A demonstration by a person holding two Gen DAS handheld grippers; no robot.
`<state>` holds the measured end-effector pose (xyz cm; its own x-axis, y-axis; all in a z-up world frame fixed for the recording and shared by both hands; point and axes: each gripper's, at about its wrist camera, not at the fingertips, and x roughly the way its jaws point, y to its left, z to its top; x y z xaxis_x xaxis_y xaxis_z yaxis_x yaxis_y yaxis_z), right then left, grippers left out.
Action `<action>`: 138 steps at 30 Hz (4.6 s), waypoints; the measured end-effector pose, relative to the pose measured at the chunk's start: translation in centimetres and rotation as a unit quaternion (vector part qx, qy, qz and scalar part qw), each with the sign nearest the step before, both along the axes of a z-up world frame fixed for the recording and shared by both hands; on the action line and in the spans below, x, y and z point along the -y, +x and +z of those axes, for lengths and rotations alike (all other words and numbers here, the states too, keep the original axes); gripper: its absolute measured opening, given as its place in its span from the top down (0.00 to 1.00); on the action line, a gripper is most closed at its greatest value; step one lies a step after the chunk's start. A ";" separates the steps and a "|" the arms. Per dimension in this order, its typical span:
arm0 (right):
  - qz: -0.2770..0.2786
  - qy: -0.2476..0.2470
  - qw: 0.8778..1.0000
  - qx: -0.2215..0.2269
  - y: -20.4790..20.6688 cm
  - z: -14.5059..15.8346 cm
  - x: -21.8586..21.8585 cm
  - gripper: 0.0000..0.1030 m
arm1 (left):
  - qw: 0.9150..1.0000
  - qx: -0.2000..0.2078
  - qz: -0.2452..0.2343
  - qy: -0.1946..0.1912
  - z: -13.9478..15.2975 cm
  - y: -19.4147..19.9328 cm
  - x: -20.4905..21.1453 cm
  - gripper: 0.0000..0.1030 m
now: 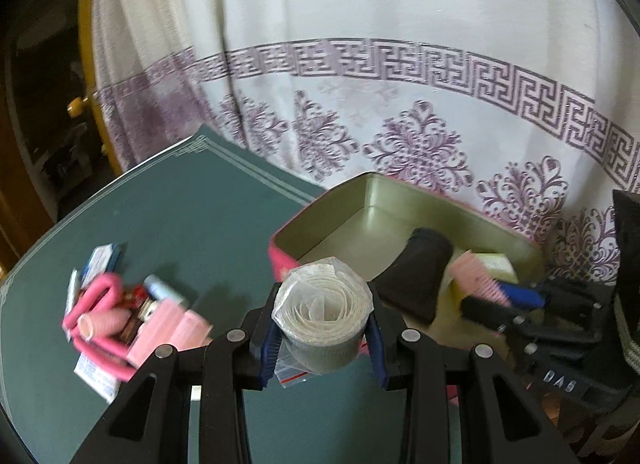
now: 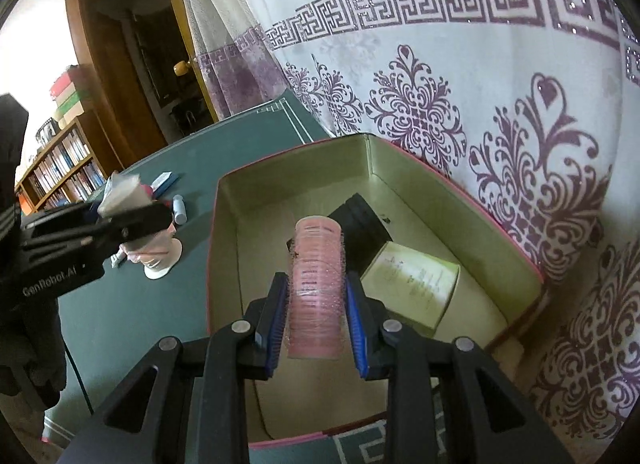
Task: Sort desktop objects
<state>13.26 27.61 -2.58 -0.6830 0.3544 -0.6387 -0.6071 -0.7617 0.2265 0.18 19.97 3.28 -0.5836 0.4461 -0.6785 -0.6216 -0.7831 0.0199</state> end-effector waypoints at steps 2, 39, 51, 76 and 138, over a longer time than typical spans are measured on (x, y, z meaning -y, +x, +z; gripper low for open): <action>-0.002 0.000 1.000 0.000 0.0 -0.1 -0.1 0.70 | 1.000 0.007 -0.011 0.005 0.0 -0.2 -0.8 0.63; -0.014 -0.017 1.000 -0.018 0.8 0.2 -1.0 0.48 | 0.999 0.038 -0.009 0.033 -0.4 -2.1 -2.5 0.23; -0.005 -0.016 1.000 -0.021 0.0 0.4 0.0 0.40 | 0.997 0.050 0.029 0.041 -1.0 -2.2 0.8 0.23; 0.051 -0.010 0.999 -0.018 -4.3 1.2 3.8 0.37 | 0.982 0.070 0.163 0.065 -3.1 -3.3 12.9 0.23; 0.243 0.046 0.968 0.051 -21.9 -2.9 8.1 0.28 | 0.959 0.116 0.245 0.077 -7.0 -5.5 21.9 0.23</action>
<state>-8.60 19.52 -5.50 -0.7187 0.0652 -0.6923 -0.1873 -0.9769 0.1025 -5.37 -1.95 -3.74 -0.5902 0.2623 -0.7635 -0.1513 -0.9649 -0.2146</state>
